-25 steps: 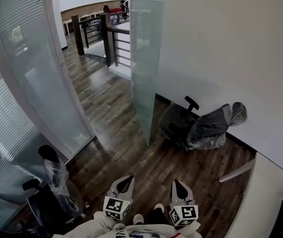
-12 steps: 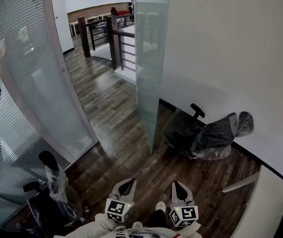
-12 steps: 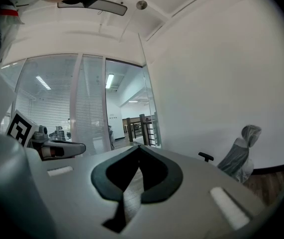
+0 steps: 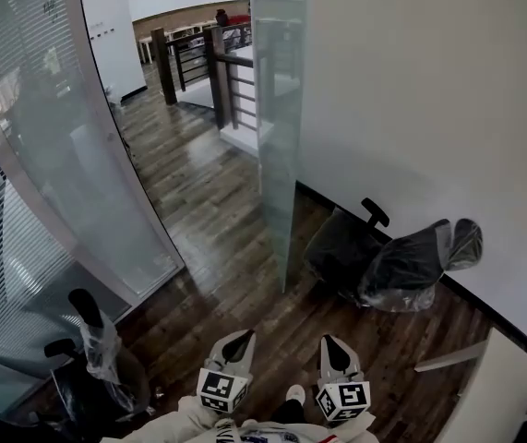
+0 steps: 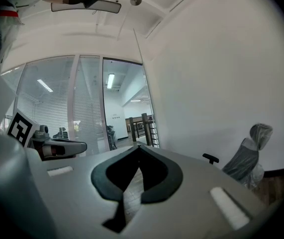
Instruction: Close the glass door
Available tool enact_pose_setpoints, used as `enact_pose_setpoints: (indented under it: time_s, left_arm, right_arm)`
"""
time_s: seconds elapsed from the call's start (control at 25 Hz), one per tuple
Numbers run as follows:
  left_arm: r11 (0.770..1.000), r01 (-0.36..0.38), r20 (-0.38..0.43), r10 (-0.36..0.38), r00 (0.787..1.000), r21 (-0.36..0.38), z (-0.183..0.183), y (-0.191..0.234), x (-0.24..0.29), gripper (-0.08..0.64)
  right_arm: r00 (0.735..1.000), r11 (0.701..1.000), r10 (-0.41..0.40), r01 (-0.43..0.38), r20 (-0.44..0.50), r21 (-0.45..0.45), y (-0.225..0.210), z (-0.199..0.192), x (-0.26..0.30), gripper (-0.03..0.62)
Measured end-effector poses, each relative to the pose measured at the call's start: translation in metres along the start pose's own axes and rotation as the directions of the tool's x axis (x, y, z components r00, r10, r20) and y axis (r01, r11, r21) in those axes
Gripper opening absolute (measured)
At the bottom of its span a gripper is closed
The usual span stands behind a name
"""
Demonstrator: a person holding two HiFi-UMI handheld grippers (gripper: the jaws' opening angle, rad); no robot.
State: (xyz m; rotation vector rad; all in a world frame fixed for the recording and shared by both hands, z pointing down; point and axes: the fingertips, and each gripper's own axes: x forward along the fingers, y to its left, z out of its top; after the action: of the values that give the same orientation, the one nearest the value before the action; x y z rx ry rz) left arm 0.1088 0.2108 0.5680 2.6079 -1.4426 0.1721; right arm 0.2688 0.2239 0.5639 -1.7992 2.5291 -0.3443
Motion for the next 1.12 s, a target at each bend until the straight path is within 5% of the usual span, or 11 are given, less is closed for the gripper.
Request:
enact_pose_setpoints:
  time_s: [1.12]
  left_arm:
    - [0.99,-0.136,-0.052,0.137,0.989,0.022,0.004,-0.017,0.103,0.003]
  right_arm:
    - [0.983,0.983,0.179,-0.177,-0.046,0.057,-0.081,0.0,0.076,0.005]
